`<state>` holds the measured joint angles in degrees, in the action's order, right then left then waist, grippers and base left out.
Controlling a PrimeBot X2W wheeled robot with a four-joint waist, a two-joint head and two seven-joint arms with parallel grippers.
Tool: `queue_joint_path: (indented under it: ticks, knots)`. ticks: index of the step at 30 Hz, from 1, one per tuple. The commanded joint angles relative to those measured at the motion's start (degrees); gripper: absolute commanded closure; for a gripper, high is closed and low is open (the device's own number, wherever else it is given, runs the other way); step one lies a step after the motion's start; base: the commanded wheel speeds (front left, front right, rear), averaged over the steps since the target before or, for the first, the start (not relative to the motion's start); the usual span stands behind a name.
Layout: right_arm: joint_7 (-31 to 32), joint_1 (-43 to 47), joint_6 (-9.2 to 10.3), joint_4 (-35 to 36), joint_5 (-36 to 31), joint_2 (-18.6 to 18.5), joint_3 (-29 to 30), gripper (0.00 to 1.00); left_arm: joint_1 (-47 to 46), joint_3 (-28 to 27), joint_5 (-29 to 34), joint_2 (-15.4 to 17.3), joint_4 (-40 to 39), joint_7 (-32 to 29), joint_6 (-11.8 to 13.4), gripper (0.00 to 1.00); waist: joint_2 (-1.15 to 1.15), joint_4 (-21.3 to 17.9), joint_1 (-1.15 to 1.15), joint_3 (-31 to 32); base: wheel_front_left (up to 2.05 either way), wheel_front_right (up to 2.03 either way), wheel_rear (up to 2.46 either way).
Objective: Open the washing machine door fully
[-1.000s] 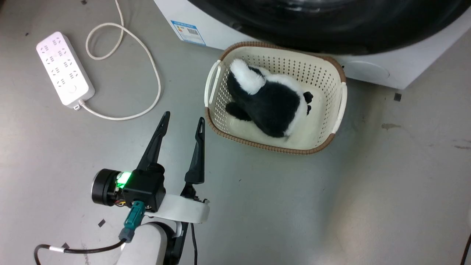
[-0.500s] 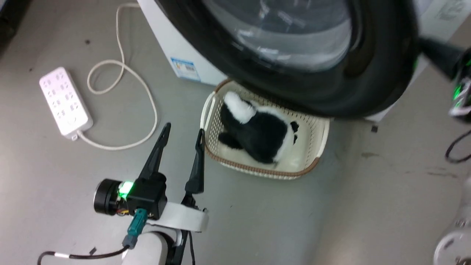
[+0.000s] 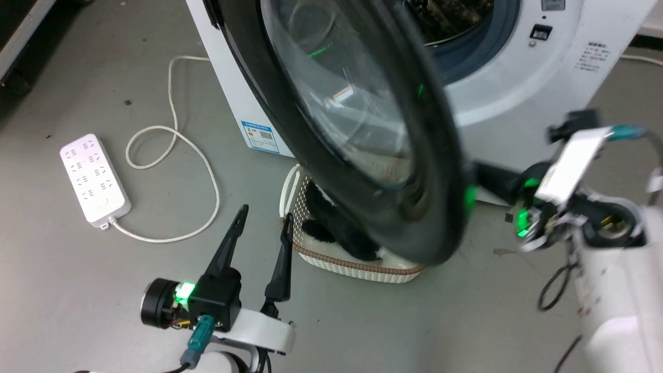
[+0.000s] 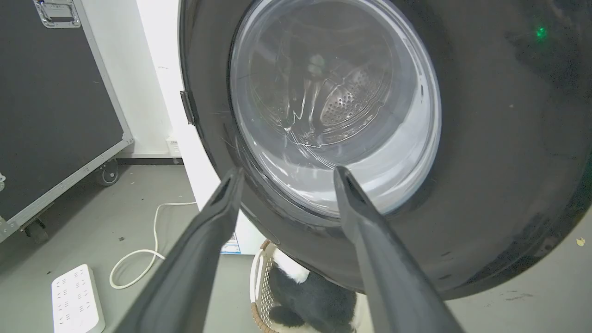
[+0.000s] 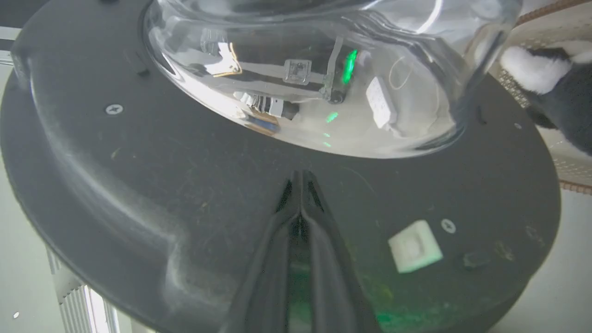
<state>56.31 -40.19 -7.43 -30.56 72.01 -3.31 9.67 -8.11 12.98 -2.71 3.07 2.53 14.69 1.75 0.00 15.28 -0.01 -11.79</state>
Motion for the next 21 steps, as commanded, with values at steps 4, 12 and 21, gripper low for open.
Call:
queue_joint_path:
  ticks: [4, 12, 21]
  knots:
    - [-3.0, 5.6, -0.06, 3.4, 7.0, 0.4, -9.7, 1.0, 2.0, 0.5, 0.0, 0.3, 0.7, 0.3, -0.5, 0.0, 0.0, 0.4, 0.01, 1.1, 0.0, 0.0, 0.0]
    - [-10.6, 10.0, -0.06, 7.1, 13.1, 0.4, -23.9, 1.0, 3.0, 0.6, -0.6, 0.1, 1.2, 0.3, -0.5, 0.0, 0.0, 1.4, 0.01, 1.1, 0.0, 0.0, 0.0]
    - [-16.1, 10.2, -0.06, 7.6, 10.0, -0.5, -20.8, 0.0, 3.1, -0.9, -0.9, 0.2, 1.1, 0.3, -0.2, 0.0, 0.0, -0.1, 0.01, 2.1, 0.0, 0.0, 0.0]
